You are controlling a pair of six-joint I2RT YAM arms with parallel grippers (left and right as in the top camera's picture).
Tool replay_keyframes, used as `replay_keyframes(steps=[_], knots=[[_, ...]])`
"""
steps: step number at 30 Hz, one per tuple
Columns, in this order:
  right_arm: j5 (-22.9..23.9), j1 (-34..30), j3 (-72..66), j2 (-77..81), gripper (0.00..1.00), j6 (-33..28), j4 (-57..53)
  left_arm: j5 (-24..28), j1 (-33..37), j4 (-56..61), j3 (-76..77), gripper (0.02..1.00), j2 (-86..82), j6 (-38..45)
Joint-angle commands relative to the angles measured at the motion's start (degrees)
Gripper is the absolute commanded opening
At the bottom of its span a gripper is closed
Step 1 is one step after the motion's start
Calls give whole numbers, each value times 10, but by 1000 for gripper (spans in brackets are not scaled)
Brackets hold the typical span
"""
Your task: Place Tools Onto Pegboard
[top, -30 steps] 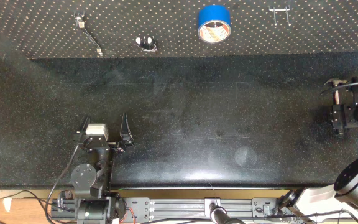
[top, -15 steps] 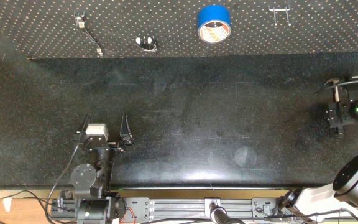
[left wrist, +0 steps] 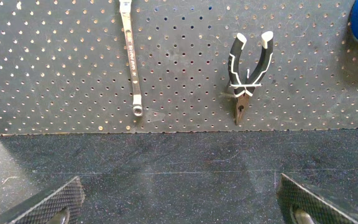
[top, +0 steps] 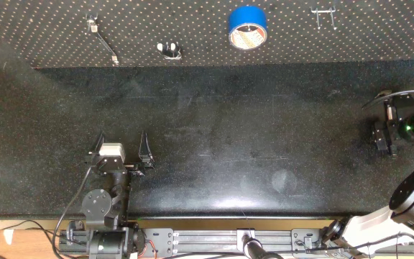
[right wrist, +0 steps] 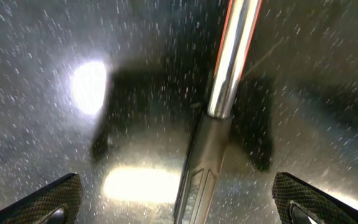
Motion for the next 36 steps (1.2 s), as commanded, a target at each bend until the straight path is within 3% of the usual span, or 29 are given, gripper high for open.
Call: replay_keyframes(steps=[1, 34, 36], knots=[[23, 1, 1, 3, 1000, 7, -5, -2, -1, -5, -1, 996, -6, 5], [38, 1, 0, 3, 1000, 4, 11, -2, -1, -5, -1, 996, -6, 5], [38, 1, 0, 3, 947, 4, 11, -2, -1, -5, -1, 996, -6, 5]])
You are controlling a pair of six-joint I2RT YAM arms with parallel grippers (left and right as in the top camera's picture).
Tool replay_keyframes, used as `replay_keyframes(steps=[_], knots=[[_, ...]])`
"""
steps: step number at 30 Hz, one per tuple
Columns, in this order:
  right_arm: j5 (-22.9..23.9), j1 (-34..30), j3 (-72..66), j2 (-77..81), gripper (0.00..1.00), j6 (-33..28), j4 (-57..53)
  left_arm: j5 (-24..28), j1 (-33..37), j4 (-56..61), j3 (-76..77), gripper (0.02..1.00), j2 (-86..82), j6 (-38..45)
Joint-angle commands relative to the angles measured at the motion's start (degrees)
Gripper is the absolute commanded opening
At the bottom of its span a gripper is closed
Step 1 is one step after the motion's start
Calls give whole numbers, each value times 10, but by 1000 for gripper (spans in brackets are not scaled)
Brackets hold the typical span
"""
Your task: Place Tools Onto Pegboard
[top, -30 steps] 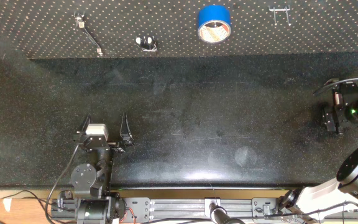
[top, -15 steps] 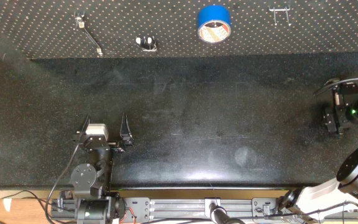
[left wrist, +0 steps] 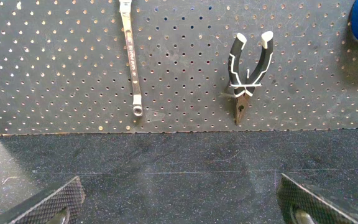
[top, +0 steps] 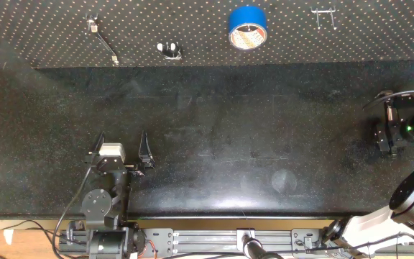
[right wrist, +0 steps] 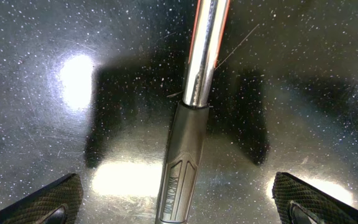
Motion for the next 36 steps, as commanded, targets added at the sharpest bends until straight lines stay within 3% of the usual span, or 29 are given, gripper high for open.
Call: replay_keyframes(steps=[1, 36], knots=[[9, 1, 0, 3, 921, 2, 2, -2, -1, -5, -1, 996, -6, 5], [9, 1, -5, 21, 921, 3, 3, -2, -1, -5, -1, 996, -6, 5]])
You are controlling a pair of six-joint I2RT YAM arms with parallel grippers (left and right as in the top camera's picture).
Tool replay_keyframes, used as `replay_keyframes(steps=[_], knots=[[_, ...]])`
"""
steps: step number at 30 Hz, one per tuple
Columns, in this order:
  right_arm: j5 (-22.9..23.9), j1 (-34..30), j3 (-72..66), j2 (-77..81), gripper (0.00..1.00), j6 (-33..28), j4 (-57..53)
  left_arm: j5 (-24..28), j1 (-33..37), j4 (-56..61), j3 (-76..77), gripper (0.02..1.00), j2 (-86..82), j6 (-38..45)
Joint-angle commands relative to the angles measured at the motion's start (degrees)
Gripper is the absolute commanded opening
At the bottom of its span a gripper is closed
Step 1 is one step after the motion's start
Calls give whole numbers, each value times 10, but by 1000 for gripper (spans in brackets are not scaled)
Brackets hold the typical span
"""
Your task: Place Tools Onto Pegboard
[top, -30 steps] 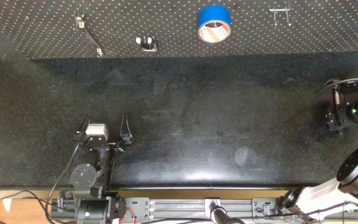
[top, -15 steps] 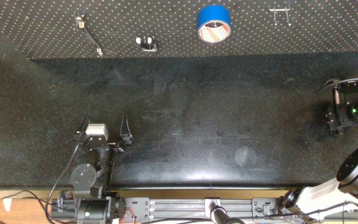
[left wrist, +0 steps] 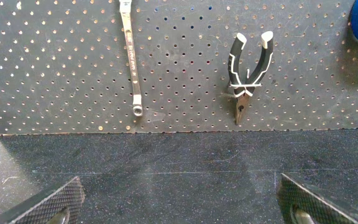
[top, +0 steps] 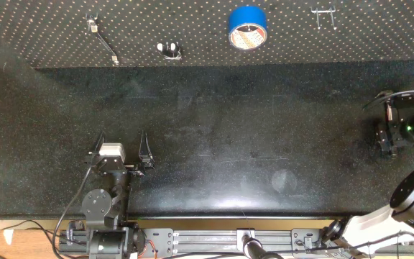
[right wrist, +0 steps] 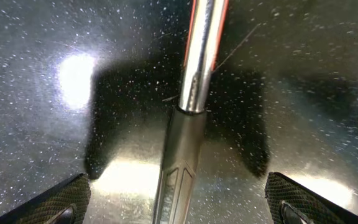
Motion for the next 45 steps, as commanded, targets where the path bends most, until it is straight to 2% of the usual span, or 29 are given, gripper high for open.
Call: replay_keyframes(steps=[1, 8, 9, 14, 18, 27, 31, 34, 37, 39, 44, 45], knots=[[5, 1, -5, 11, 921, 1, -2, -2, -1, -5, -1, 996, -6, 5], [3, 1, -5, 16, 921, 1, -1, -2, -1, -5, -1, 996, -6, 5], [3, 1, -5, 17, 853, 1, -1, -2, -1, -5, -1, 996, -6, 5], [3, 1, -5, 18, 334, 3, -1, -2, -1, -5, -1, 996, -6, 5], [3, 1, -5, 18, 200, 3, -1, -2, -1, -5, -1, 996, -6, 5], [3, 1, -5, 18, 187, 3, -1, -2, -1, -5, -1, 998, -6, 5], [3, 1, -5, 18, 80, 3, -2, -2, -1, -5, -1, 996, -6, 5], [3, 1, -5, 18, 77, 4, -5, -2, -1, -5, -1, 996, -6, 5], [3, 1, -5, 18, 77, 41, -12, -2, -1, -5, -1, 996, -6, 5], [-1, 3, -2, 13, 75, 92, -8, -2, -1, -5, -1, 996, -6, 5], [-73, 14, 24, -16, 73, 99, -10, -2, -1, -5, -1, 996, -6, 5], [-92, 17, 31, -27, 73, 117, -10, -2, -1, -5, -1, 996, -6, 5]])
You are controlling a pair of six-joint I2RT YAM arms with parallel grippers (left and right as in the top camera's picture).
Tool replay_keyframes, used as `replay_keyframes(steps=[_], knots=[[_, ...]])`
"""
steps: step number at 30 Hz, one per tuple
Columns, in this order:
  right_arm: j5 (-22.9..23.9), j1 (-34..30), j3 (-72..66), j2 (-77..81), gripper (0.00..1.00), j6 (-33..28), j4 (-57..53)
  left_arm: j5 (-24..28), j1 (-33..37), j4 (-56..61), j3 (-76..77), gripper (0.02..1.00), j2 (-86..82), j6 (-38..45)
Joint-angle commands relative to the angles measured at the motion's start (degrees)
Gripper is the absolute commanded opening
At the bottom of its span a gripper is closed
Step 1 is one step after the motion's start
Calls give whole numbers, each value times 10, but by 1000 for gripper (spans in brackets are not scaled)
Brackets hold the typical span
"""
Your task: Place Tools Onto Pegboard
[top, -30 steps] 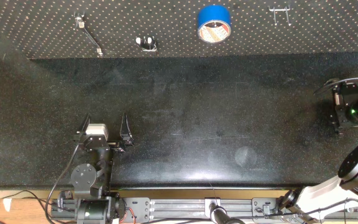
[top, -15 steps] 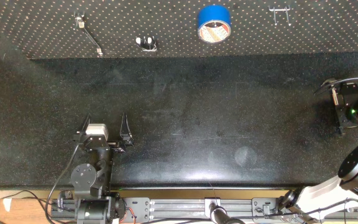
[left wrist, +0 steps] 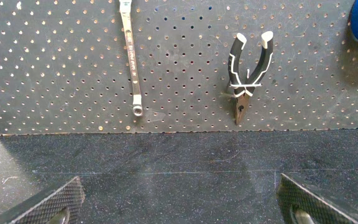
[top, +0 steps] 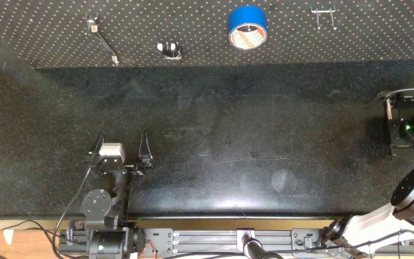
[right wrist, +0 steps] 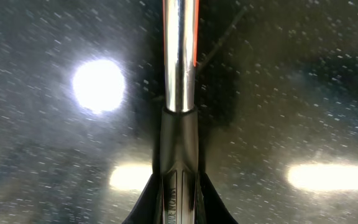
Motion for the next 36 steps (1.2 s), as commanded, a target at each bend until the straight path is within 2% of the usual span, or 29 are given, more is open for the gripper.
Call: replay_keyframes(steps=[1, 5, 9, 14, 17, 23, 26, 29, 33, 36], knots=[[-107, 17, 33, -45, 73, 61, -1, -2, -1, -5, -1, 996, -6, 5], [-217, 18, 46, -118, 73, 70, 1, -2, -1, -5, -1, 996, -6, 5], [-227, 18, 46, -207, 73, 121, 1, -2, -1, -5, -1, 996, -6, 5], [-327, 18, 46, -292, 75, 124, 14, -2, -1, -5, -1, 996, -6, 5], [-363, 37, 46, -316, 73, 135, 45, -2, -1, -5, -1, 998, -6, 5], [-358, 144, 46, -311, 73, 161, 110, -2, -1, -5, -1, 996, -6, 5], [-303, 194, 46, -311, 73, 193, 138, -2, -1, -5, -1, 996, -6, 5], [-267, 239, 46, -311, 73, 192, 154, -2, -1, -4, -1, 996, -6, 5], [-232, 275, 46, -308, 73, 195, 159, -2, -1, -5, -1, 996, -6, 5], [-205, 282, 42, -292, 73, 220, 157, -2, -1, -5, -1, 996, -6, 5]])
